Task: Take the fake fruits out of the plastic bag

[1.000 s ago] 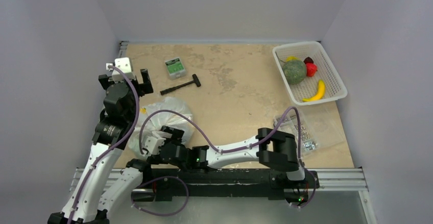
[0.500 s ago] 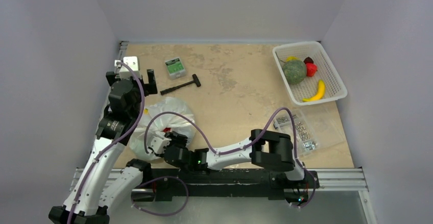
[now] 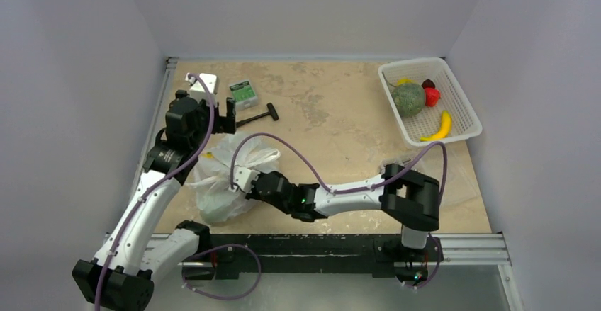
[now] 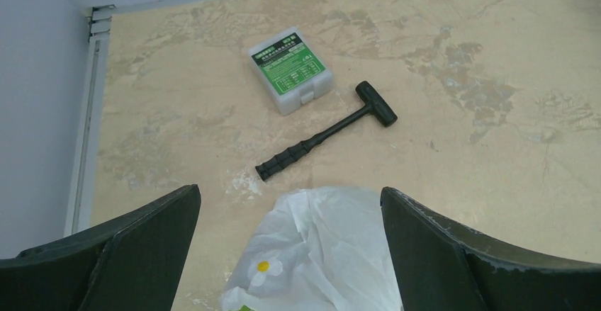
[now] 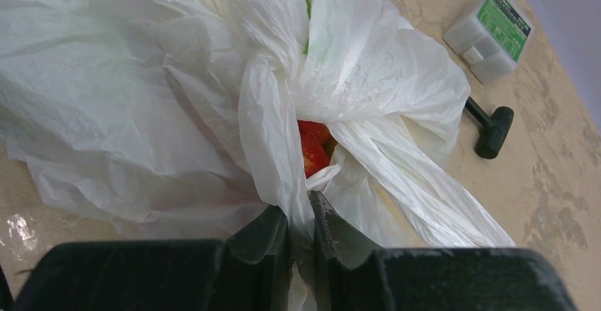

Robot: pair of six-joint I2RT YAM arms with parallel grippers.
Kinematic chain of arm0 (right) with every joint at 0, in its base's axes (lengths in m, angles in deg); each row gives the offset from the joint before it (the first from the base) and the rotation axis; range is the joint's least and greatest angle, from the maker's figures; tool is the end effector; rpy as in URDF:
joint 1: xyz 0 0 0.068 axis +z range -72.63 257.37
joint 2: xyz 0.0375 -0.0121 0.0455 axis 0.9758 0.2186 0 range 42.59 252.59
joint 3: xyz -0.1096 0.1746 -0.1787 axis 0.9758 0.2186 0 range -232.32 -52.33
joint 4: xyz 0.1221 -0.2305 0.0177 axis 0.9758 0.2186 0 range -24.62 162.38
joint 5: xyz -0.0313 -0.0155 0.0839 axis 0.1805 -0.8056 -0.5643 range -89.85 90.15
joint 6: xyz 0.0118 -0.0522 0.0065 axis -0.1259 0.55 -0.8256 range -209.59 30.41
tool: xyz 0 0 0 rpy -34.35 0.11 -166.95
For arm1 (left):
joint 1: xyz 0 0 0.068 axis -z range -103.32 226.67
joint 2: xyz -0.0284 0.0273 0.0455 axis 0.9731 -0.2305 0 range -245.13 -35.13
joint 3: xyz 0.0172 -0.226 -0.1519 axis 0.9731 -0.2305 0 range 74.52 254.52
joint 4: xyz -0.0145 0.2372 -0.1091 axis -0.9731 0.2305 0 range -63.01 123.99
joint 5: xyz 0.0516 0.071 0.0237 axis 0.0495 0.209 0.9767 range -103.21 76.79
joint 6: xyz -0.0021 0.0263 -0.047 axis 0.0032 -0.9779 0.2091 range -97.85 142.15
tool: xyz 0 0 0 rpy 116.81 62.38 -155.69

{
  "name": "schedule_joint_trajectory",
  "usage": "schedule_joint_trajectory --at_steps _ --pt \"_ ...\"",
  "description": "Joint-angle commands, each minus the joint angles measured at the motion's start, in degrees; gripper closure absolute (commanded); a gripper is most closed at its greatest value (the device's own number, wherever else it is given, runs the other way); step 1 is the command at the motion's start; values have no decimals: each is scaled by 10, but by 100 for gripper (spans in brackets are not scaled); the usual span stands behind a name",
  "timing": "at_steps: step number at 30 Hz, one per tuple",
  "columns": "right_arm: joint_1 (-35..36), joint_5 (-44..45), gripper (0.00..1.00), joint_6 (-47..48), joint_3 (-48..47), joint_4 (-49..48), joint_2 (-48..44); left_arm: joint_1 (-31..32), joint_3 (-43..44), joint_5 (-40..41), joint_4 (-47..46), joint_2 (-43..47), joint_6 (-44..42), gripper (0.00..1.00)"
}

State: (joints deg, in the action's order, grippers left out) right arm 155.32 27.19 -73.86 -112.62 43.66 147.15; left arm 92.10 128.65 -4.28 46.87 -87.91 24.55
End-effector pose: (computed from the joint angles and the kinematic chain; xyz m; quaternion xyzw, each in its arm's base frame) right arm 0.0996 0.3890 0.2005 -0.5010 0.6478 0.1125 0.5627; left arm 0.2014 -0.0498 0.3549 0.0467 0.8092 -0.0278 0.5850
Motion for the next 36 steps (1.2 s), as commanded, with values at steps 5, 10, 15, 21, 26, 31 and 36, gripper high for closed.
schedule_joint_trajectory --at_steps 5,10,15,21,26,31,36 --pt "-119 -164 88 -28 29 33 -85 1 62 -37 36 -49 17 0" --pt "-164 -154 74 -65 28 40 -107 1 74 -85 48 -72 13 0" --pt "-169 -84 54 -137 -5 89 -115 6 84 -95 67 -87 11 0" --pt "-167 -75 36 -262 -55 208 -131 10 106 -109 96 -106 7 0" --pt "-140 -66 23 -374 -44 242 -173 10 110 -94 100 -100 7 1" --pt "-38 -17 18 -444 -24 222 -191 10 103 -74 94 -87 3 1" --pt "12 -116 33 -441 -10 117 -155 10 103 -73 95 -85 3 1"
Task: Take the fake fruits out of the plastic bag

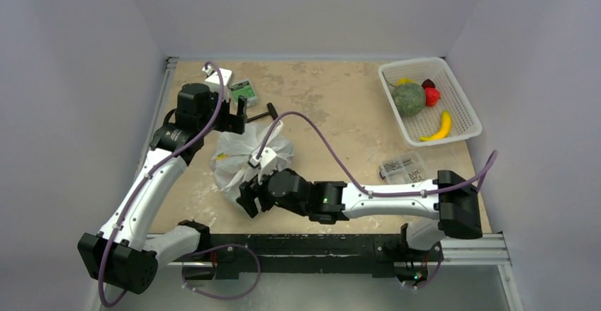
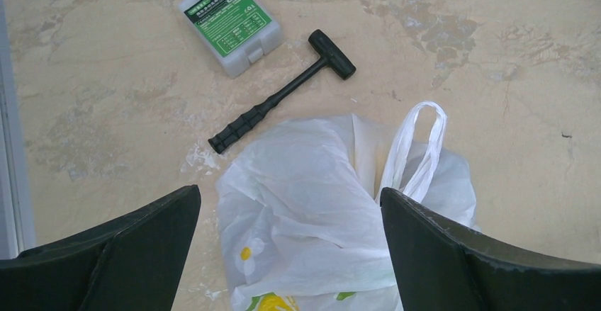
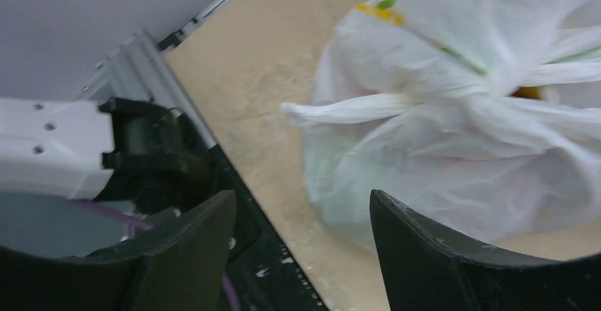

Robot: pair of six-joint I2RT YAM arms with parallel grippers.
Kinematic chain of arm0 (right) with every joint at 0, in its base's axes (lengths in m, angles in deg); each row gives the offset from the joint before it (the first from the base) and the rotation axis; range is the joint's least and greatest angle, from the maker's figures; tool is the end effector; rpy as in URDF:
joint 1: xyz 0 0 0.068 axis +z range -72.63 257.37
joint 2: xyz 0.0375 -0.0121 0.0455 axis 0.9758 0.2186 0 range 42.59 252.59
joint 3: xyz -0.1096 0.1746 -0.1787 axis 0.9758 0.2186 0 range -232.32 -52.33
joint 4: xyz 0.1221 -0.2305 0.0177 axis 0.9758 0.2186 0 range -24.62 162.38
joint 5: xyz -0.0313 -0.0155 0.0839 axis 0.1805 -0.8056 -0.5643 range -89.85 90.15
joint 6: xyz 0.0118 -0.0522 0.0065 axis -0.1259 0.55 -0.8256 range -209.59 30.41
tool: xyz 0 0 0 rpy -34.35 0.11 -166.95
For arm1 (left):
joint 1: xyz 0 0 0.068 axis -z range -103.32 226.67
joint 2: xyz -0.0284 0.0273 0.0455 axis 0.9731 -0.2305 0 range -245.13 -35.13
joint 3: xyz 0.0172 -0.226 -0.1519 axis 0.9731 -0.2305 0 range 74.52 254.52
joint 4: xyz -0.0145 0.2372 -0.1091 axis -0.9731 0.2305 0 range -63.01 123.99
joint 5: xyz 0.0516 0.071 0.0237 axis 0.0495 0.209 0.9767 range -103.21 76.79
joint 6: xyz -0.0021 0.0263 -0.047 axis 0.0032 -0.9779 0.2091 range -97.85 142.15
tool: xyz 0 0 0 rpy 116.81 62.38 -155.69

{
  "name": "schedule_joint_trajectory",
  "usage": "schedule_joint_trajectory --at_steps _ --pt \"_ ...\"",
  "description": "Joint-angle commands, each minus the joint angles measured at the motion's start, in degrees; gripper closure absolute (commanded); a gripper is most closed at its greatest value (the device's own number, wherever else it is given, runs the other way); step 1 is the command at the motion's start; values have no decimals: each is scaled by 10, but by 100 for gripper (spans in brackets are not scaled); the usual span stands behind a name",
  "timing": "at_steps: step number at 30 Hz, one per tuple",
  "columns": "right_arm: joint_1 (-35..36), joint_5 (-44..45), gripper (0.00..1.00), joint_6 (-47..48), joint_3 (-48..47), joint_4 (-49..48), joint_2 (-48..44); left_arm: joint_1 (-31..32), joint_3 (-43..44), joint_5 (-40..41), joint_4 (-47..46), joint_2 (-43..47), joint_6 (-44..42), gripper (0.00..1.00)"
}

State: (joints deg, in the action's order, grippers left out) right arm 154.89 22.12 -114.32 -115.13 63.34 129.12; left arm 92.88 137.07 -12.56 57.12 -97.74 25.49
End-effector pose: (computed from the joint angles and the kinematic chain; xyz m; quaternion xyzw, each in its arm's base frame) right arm 0.0890 0.3406 0.2939 -0.2653 0.7752 0.3302 0.4687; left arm 0.2290 -0.0661 0.3526 0.0943 0.8617 -0.0798 0.4921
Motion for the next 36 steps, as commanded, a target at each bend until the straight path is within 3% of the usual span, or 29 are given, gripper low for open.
schedule_joint_trajectory --at_steps 1,7,11,15,23,27,30,33,36 --pt "18 -103 37 -37 16 -98 42 2 19 13 -8 13 -7 1" --pt "19 -168 47 -35 11 -135 129 6 15 19 -9 15 -8 2" --pt "17 -67 48 -12 0 -48 151 10 18 19 -7 5 -7 2" --pt "-12 -17 48 -10 66 -31 98 14 26 3 1 -7 -9 2" --pt "-91 -28 44 -7 154 -35 -14 32 41 -48 24 -33 -20 1" --pt "-102 -72 36 -16 157 -56 -47 52 59 -40 51 -45 -26 8" --pt "-92 -103 20 -38 144 -83 -37 62 53 -12 45 -25 -25 9" --pt "-27 -38 10 -38 128 -109 -7 67 43 51 34 -1 -23 9" --pt "27 -5 10 -10 80 -105 33 70 25 114 13 26 -25 9"
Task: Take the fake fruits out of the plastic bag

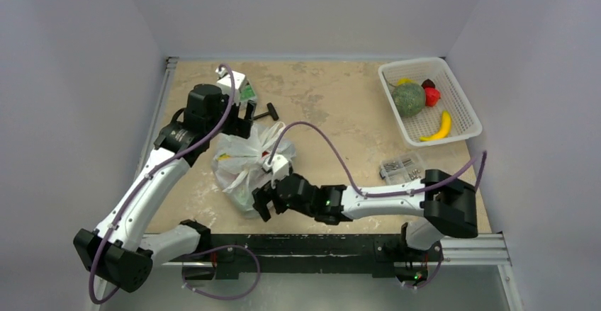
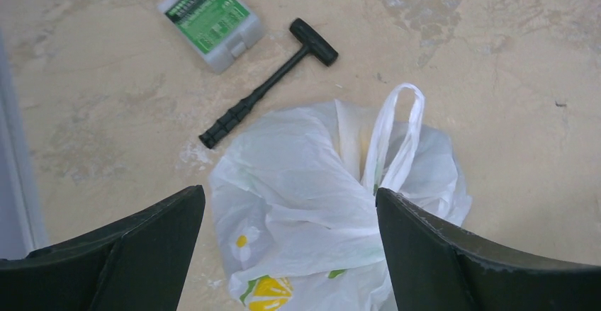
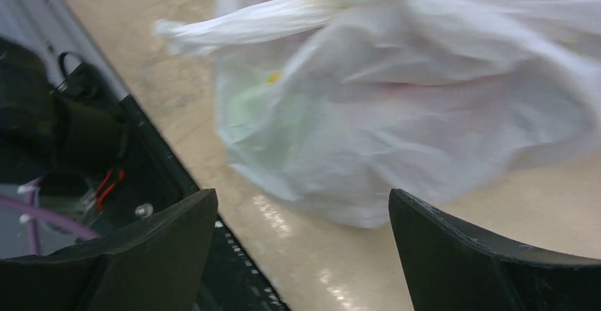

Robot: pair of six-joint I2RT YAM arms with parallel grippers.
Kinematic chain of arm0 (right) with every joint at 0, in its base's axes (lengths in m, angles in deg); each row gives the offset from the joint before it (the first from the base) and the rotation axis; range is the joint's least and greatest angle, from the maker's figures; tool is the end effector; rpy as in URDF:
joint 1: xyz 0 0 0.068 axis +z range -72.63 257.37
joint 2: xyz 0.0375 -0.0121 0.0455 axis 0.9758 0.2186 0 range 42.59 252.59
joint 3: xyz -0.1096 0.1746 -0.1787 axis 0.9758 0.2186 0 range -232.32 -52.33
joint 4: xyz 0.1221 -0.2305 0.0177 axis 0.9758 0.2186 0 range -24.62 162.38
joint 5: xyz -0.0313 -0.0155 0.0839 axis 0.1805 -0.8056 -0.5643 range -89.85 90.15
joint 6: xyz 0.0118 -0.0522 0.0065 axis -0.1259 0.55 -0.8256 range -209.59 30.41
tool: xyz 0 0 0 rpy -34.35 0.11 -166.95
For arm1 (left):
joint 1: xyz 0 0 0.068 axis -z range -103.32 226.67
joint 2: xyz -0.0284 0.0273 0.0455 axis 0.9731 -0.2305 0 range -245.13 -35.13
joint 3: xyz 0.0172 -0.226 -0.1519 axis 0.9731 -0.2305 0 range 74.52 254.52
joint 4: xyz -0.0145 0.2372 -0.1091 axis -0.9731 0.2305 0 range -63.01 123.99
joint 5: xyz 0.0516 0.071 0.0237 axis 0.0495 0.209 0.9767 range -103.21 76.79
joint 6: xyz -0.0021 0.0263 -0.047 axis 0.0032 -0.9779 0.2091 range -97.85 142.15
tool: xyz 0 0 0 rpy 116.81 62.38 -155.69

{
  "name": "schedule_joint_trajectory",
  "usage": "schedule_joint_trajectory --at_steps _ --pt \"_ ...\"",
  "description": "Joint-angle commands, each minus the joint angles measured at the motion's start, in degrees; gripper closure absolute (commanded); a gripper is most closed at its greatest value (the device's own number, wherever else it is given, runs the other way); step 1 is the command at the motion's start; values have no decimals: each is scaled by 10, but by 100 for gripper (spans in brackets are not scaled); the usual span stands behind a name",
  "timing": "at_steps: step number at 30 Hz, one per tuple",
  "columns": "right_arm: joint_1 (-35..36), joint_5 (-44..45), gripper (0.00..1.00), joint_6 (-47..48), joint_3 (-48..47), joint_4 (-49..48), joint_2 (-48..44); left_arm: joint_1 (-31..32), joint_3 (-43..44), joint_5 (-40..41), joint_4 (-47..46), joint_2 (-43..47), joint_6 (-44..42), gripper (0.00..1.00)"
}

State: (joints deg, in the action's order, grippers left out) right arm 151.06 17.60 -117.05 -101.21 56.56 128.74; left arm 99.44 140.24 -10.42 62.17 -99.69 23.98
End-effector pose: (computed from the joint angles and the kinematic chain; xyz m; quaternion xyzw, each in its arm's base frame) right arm 0.1025 0.3122 0.2249 -0.2620 0.8115 0.3080 0.4219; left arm 0.2231 -0.0917 0.3557 0.1492 0.8702 -0.0789 0.4630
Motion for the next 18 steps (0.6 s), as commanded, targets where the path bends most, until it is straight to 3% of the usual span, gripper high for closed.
schedule_joint_trajectory --at_steps 1,5,10,14,18 --pt "75 29 12 30 -66 -52 48 4 -14 115 -47 53 -10 9" --pt "91 40 25 59 -135 -33 131 4 -20 157 -54 72 -5 9" --pt "99 240 27 55 -229 93 253 4 -16 158 -48 63 -9 7" --pt "82 352 27 59 -192 113 267 4 -12 135 -42 51 -9 6" --pt "45 317 29 44 -88 85 182 5 9 60 -15 23 -16 7"
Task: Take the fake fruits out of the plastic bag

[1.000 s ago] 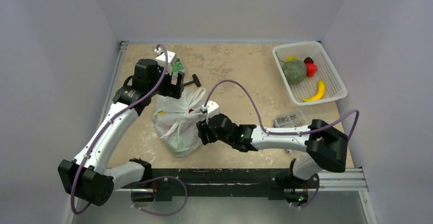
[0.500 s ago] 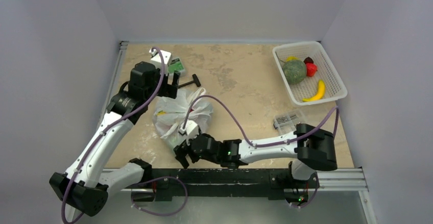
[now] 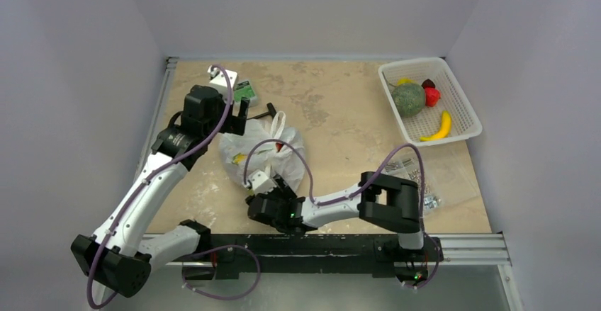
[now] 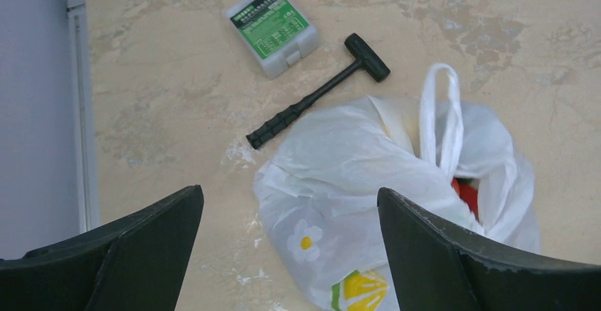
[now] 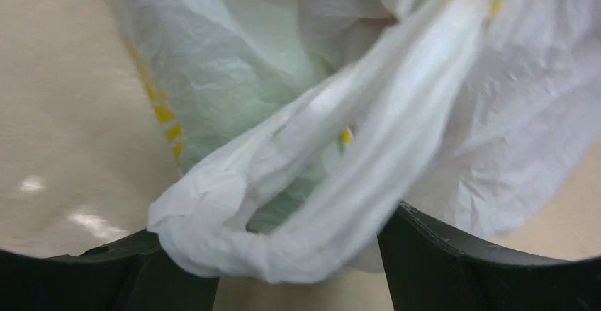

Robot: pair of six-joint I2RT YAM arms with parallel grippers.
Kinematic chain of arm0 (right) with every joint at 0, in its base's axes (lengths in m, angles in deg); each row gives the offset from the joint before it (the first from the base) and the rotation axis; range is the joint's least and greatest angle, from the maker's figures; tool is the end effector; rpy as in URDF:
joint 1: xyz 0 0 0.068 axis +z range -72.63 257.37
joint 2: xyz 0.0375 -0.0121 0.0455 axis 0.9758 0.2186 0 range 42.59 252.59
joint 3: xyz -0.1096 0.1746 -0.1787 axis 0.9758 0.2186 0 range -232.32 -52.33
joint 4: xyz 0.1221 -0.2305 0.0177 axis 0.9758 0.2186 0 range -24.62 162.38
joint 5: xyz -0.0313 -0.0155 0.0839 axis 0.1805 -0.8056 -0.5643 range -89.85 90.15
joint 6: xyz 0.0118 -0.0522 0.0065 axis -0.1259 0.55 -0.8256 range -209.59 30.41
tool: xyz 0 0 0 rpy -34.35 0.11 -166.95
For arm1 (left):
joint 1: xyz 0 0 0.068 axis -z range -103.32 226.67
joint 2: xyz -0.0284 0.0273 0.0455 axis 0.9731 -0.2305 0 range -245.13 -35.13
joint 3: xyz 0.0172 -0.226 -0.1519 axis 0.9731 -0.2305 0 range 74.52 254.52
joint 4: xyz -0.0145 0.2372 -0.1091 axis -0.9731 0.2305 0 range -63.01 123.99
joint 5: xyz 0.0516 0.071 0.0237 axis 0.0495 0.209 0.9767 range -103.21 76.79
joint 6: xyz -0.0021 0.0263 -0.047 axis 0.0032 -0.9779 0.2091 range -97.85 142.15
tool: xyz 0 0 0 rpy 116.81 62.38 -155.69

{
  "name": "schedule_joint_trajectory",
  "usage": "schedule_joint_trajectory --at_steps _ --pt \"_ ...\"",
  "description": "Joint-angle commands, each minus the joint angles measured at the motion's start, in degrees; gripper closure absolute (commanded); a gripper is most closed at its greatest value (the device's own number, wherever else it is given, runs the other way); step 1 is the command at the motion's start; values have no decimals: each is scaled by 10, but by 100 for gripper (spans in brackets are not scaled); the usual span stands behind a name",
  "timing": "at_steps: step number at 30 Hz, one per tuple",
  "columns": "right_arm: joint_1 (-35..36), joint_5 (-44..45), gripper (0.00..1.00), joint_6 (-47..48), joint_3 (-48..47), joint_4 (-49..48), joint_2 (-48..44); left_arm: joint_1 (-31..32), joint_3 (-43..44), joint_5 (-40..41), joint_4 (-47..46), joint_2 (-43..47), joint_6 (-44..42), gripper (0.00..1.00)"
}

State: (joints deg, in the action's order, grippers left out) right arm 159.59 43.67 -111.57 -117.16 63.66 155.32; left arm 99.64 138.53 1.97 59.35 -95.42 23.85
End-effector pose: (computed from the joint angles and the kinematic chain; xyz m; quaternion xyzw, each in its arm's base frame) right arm 0.0784 0.3928 0.1435 -0.3127 0.8147 0.0622 0.4843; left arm 0.2107 -0.0792 0.3667 0.0911 0.8503 0.0030 0.5183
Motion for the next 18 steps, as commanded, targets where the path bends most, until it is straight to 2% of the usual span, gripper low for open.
schedule_joint_trajectory --at_steps 1,6,9,15,17,18 --pt "-44 30 29 -9 97 -1 -111 3 30 -83 17 -26 -15 7" --pt "-51 -64 14 23 186 -60 -256 8 49 -180 42 -60 -14 11" --pt "-106 -144 10 -4 213 -75 -331 32 59 -206 62 -75 -43 15" --pt "-230 -269 19 -57 207 -83 -398 91 64 -220 90 -98 -66 32" --pt "-265 -297 24 -77 194 -76 -399 98 60 -221 89 -102 -67 31" --pt "-283 -317 25 -86 190 -77 -398 101 58 -218 92 -108 -68 27"
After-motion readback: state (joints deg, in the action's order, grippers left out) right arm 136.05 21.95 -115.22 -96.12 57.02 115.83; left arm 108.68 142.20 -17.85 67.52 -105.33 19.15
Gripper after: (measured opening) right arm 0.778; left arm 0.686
